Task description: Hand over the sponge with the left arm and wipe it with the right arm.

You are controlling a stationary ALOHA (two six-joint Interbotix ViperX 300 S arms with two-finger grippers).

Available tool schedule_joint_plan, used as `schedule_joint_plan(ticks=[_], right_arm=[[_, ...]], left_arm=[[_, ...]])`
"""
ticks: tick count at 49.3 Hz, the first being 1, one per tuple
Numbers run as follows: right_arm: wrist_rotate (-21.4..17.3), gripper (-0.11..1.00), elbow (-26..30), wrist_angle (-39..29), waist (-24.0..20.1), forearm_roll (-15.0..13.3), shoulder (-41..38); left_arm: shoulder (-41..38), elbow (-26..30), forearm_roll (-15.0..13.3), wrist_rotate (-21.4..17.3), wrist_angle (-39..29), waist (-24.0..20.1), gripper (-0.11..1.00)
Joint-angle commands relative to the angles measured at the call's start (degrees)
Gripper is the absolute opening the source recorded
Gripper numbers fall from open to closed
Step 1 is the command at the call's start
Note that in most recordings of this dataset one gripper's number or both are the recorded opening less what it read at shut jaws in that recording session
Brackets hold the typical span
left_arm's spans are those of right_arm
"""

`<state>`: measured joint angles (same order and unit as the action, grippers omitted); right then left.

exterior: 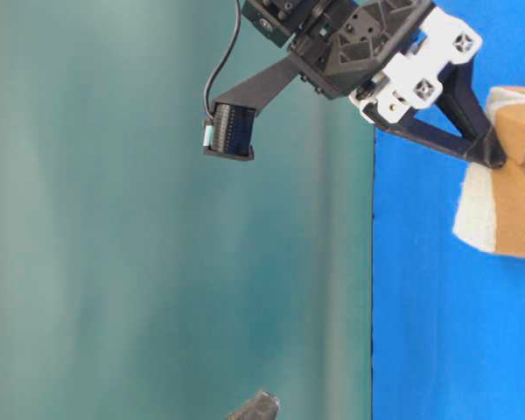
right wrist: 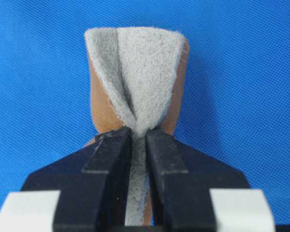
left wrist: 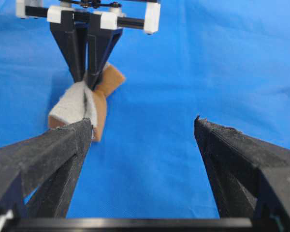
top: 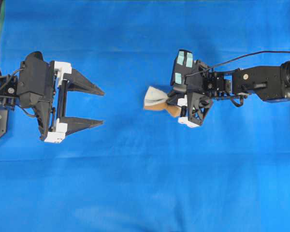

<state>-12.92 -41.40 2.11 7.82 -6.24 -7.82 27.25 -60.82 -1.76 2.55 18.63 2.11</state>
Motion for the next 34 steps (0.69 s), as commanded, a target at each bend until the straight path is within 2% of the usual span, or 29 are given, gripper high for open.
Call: schedule_joint_plan(ticks=[1, 23, 25, 32, 34], right_arm=[[0.1, 0.16, 0.3, 0.4, 0.5, -0.2, 0.5], [-0.6, 0.17, 1.0, 0.4, 0.0, 0.1, 0.4], [-0.6, 0.25, 1.1, 0.3, -0.2, 0.1, 0.4], [-0.6, 0.66, 1.7, -0.4, -0.5, 0.1, 0.9], [-0.6, 0.72, 1.8, -0.8, -0.6, 0.1, 1.1]], left_arm=[[0.2, 1.3, 0.1, -0.1, 0.6, 0.2, 0.83], [0.2, 1.3, 0.1, -0.1, 0.5, 0.2, 0.83], [0.2, 1.3, 0.1, -0.1, 0.5, 0.2, 0.83], [0.2, 1.3, 0.1, -0.2, 0.5, 0.2, 0.83], [0.3, 1.3, 0.1, -0.2, 0.6, 0.2, 0.83]])
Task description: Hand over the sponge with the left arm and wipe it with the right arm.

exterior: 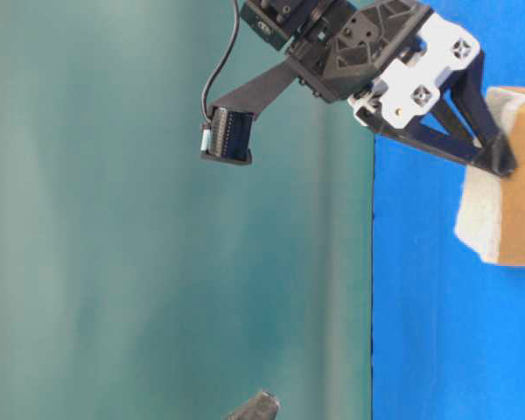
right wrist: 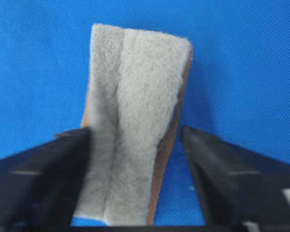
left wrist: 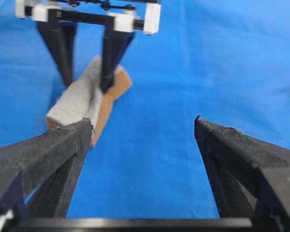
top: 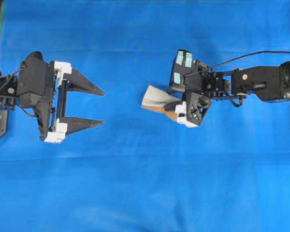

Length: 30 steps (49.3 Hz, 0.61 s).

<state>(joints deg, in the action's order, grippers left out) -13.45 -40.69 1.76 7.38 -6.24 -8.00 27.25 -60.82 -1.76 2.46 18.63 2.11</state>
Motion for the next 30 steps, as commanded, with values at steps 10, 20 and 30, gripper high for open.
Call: schedule_joint_plan(ticks=[10, 20, 30], right_arm=[[-0.1, 0.74, 1.2, -2.4, -1.1, 0.2, 3.4], [0.0, 0.74, 1.4, -6.0, -2.6, 0.0, 9.4], [0.6, 0.74, 1.4, -10.1, -3.2, -0.4, 15.7]], left_arm=[[0.2, 1.3, 0.1, -0.1, 0.6, 0.2, 0.83], [0.2, 1.3, 0.1, 0.0, 0.5, 0.2, 0.83], [0.3, 1.3, 0.1, -0.1, 0.5, 0.2, 0.83]])
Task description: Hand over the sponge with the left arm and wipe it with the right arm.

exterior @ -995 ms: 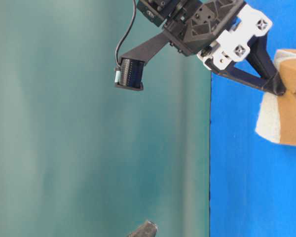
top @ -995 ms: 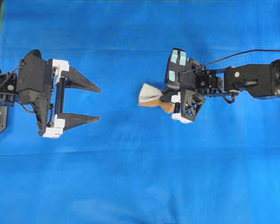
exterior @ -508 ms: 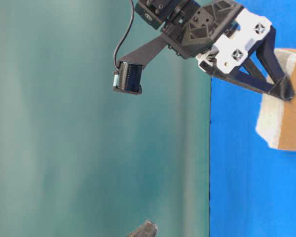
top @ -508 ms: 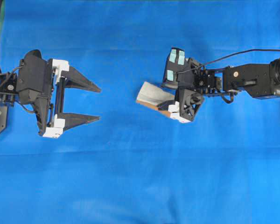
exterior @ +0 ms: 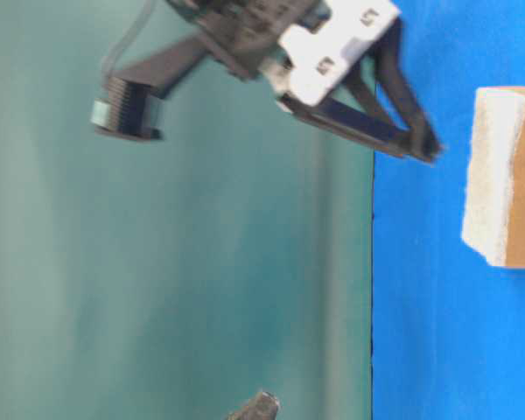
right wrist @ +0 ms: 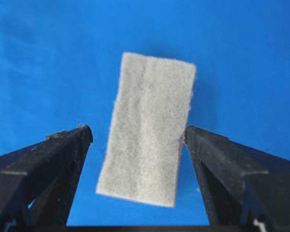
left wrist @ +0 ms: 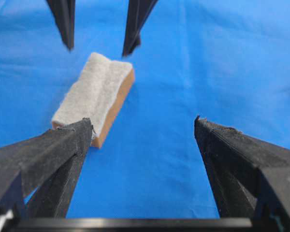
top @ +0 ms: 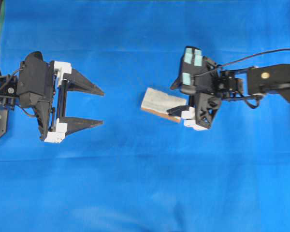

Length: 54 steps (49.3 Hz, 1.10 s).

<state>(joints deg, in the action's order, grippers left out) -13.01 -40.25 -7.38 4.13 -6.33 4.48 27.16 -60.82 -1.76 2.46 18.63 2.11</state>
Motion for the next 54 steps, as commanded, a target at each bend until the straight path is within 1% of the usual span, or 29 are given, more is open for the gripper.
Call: schedule_joint_plan(ticks=[1, 11, 16, 34, 43, 54], right_arm=[[0.2, 0.74, 1.0, -1.4, 0.1, -0.4, 3.8], [0.2, 0.74, 0.6, -4.9, -0.2, -0.7, 8.9], [0.2, 0.74, 0.0, -4.7, -0.4, -0.8, 10.3], [0.2, 0.74, -0.6, -3.5, -0.4, -0.7, 11.0], [0.2, 0.74, -3.2, -3.3, -0.4, -0.8, 16.0], [0.2, 0.74, -8.9, -3.5, -0.4, -1.1, 26.8]], left_arm=[[0.4, 1.3, 0.1, -0.1, 0.5, 0.2, 0.83], [0.4, 1.3, 0.1, 0.0, 0.5, 0.2, 0.83], [0.4, 1.3, 0.1, 0.0, 0.6, 0.2, 0.83], [0.7, 1.4, 0.1, 0.3, 0.5, 0.2, 0.82], [4.6, 0.6, 0.1, 0.5, -0.8, 0.2, 0.81], [13.4, -2.3, 0.1, 0.6, -4.9, -0.5, 0.81]])
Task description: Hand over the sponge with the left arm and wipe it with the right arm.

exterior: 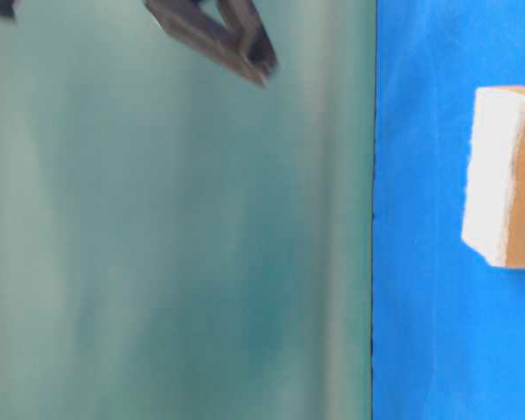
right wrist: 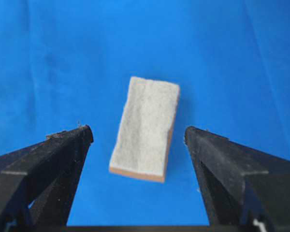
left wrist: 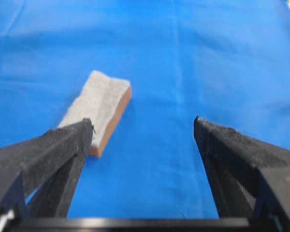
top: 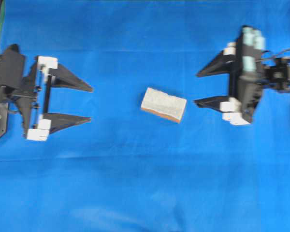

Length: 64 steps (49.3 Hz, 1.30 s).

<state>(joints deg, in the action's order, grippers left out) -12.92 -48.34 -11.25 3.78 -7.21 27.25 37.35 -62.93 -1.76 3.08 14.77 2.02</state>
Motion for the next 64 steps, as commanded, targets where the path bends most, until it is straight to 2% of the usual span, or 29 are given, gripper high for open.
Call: schedule_joint_plan(ticks=[1, 16, 31, 43, 64], right_arm=[[0.1, 0.74, -1.4, 0.4, 0.0, -0.3, 5.2], [0.2, 0.74, -9.1, -2.1, 0.0, -1.9, 22.9], [0.0, 0.74, -16.8, -5.8, -0.1, -2.5, 36.3], [-0.3, 0.74, -21.4, -6.2, 0.0, -2.5, 40.7], [-0.4, 0.73, -22.1, -6.1, -0.1, -2.4, 41.9]], left_arm=[[4.0, -0.4, 0.1, 0.0, -1.6, -0.5, 0.81], [19.3, -2.5, 0.1, -1.9, -12.7, -0.6, 0.81], [31.8, -6.5, 0.1, -3.3, -19.2, -0.6, 0.81], [34.2, -8.3, 0.1, -3.4, -22.9, -0.6, 0.81], [35.0, -9.8, 0.1, -2.6, -22.8, -0.8, 0.81]])
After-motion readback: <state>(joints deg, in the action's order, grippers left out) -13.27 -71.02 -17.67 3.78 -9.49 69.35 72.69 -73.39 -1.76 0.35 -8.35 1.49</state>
